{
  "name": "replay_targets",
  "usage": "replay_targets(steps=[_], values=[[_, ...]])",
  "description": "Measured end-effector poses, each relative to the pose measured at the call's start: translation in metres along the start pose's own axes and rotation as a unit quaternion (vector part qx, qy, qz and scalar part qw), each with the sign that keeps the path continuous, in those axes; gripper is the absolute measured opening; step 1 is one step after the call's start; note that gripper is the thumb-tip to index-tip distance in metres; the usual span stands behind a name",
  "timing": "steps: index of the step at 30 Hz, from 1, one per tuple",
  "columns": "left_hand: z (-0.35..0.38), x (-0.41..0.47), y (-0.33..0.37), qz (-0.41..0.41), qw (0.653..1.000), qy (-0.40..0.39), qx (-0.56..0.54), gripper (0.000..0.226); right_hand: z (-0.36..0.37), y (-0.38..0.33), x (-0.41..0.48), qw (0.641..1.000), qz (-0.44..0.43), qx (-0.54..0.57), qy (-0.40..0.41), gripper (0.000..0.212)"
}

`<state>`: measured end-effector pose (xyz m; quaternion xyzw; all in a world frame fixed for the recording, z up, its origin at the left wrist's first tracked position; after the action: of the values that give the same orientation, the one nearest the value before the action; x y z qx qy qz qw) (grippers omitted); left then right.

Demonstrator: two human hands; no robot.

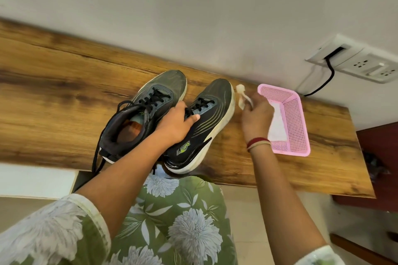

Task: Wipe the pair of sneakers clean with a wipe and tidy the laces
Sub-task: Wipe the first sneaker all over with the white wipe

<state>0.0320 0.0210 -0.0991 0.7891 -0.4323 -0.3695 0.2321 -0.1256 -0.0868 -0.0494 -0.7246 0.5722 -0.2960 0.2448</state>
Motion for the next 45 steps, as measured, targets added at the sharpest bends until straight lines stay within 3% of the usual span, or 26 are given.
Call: replay_targets(steps=[3,10,15,20,25,27,29,32,37,41,45], values=[[0.0,0.001,0.0,0.001,1.0,0.001,0.003,0.03,0.021,0.0,-0.013,0.994,-0.044,-0.055,-0.08,0.034],[0.002,0.001,0.001,0.001,1.0,0.004,0.016,0.031,0.021,0.001,-0.041,0.997,-0.002,-0.016,-0.082,0.036],[0.0,0.001,0.002,-0.002,1.0,0.007,0.014,0.033,0.025,-0.007,-0.088,0.998,-0.017,-0.024,-0.063,0.037],[-0.001,0.0,0.002,0.0,1.0,0.002,-0.004,0.031,0.02,-0.025,-0.135,0.996,0.004,0.058,-0.072,0.036],[-0.005,-0.001,0.002,-0.007,1.0,-0.011,-0.017,0.03,-0.007,-0.042,-0.144,0.946,0.17,0.152,-0.229,0.028],[-0.006,-0.002,0.003,-0.011,1.0,-0.016,-0.019,0.031,-0.015,-0.038,-0.131,0.954,0.179,0.178,-0.162,0.025],[-0.007,-0.002,0.003,-0.016,0.999,-0.021,-0.02,0.033,-0.01,-0.036,-0.123,0.974,0.156,0.126,-0.103,0.028],[-0.007,-0.002,0.003,-0.021,0.999,-0.027,-0.019,0.041,0.01,-0.038,-0.142,0.982,0.136,0.052,-0.12,0.03],[-0.009,-0.001,0.002,-0.02,0.999,-0.027,-0.021,0.039,0.006,-0.037,-0.165,0.969,0.125,0.039,-0.209,0.028],[-0.01,-0.003,0.003,-0.009,0.999,-0.024,-0.029,0.034,0.001,-0.035,-0.152,0.976,0.144,0.086,-0.139,0.027],[-0.009,-0.003,0.003,-0.007,1.0,-0.021,-0.019,0.033,0.0,-0.037,-0.155,0.97,0.139,0.07,-0.184,0.025]])
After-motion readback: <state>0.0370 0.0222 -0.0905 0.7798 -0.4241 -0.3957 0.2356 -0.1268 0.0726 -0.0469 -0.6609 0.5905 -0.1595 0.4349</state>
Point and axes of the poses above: each hand's wrist, its own x-axis towards the middle knuckle, its own z-axis out of the palm, y = z × x, the point moved 1 cm from there along x, towards the middle knuckle, and after that the axes turned 7 degrees about x, right-handed, at the moved point
